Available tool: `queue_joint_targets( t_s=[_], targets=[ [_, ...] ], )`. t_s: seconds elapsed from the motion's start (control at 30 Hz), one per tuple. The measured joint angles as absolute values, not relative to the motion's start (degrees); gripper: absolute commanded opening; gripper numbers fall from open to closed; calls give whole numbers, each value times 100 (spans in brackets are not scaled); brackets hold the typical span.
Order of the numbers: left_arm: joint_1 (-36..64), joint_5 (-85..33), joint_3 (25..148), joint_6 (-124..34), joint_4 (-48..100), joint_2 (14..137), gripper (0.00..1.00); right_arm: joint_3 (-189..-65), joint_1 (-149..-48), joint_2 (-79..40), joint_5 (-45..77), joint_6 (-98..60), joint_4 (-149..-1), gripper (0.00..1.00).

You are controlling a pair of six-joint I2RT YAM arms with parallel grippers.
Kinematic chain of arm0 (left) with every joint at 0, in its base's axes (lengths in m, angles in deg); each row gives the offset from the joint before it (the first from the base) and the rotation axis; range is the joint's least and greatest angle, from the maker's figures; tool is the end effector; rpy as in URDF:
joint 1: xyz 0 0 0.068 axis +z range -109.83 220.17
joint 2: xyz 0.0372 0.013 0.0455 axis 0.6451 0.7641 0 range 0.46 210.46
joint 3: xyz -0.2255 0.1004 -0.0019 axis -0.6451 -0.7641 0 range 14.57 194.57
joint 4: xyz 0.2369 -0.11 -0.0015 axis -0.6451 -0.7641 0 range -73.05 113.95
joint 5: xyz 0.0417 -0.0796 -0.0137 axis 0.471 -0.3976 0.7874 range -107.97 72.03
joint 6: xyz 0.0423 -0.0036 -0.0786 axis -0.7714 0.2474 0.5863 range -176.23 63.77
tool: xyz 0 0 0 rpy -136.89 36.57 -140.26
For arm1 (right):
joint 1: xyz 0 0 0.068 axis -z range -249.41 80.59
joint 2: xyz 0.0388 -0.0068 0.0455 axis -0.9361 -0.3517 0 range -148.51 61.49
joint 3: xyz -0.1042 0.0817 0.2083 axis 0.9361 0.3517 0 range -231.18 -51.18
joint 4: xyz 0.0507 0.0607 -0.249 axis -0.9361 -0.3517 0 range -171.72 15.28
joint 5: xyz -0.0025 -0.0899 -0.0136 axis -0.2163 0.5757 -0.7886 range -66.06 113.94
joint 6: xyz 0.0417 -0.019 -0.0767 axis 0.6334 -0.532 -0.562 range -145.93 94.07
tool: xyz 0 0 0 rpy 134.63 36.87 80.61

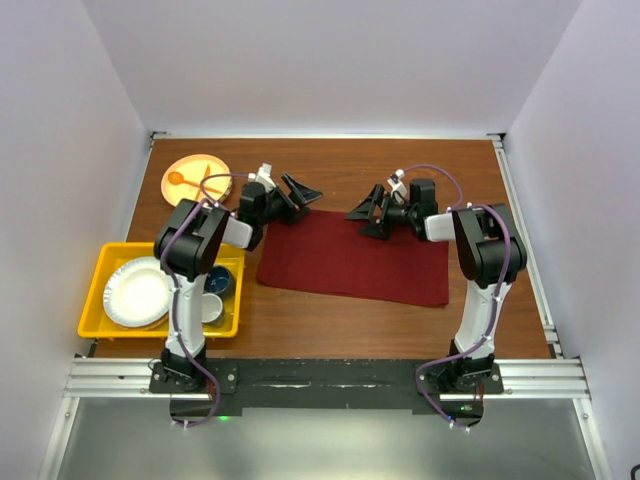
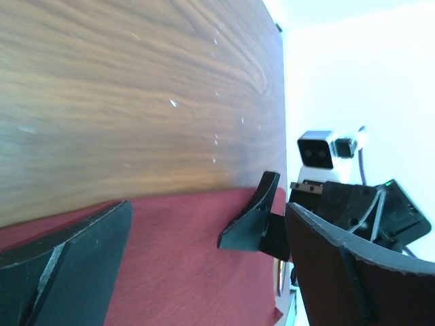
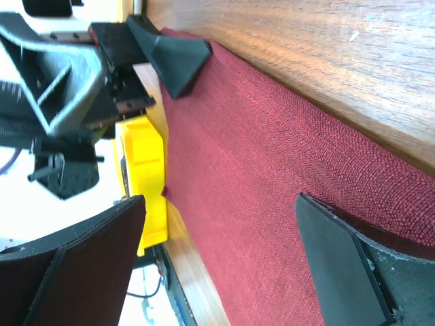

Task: Fold the napkin into a case and place the utensils inside
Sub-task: Adjust the items.

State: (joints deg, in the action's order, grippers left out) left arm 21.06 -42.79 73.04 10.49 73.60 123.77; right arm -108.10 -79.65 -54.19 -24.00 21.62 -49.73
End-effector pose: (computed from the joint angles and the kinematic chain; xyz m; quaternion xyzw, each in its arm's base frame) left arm 0.4139 -0.1788 0.0773 -0.1937 0.7625 -0.5290 0.3183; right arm 0.3898 0.1305 0.0781 0.0764 0.8248 0.5218 0.2038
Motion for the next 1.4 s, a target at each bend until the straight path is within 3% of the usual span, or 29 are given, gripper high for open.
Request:
queue_joint_targets(
  t_s=[0.57, 0.93, 1.4],
  targets=[
    [2698, -4620, 6937, 977, 7406, 12163, 100, -11110, -8044, -5432, -2459, 2087, -5478, 98],
    [2691, -4675, 6939, 863, 7393, 12163, 100, -11409, -8879, -5816, -2122, 3576, -4007, 98],
    [2691, -4675, 6937, 723, 7209, 12108, 100, -11221, -8278, -6483, -2035, 4341, -2533, 98]
  ],
)
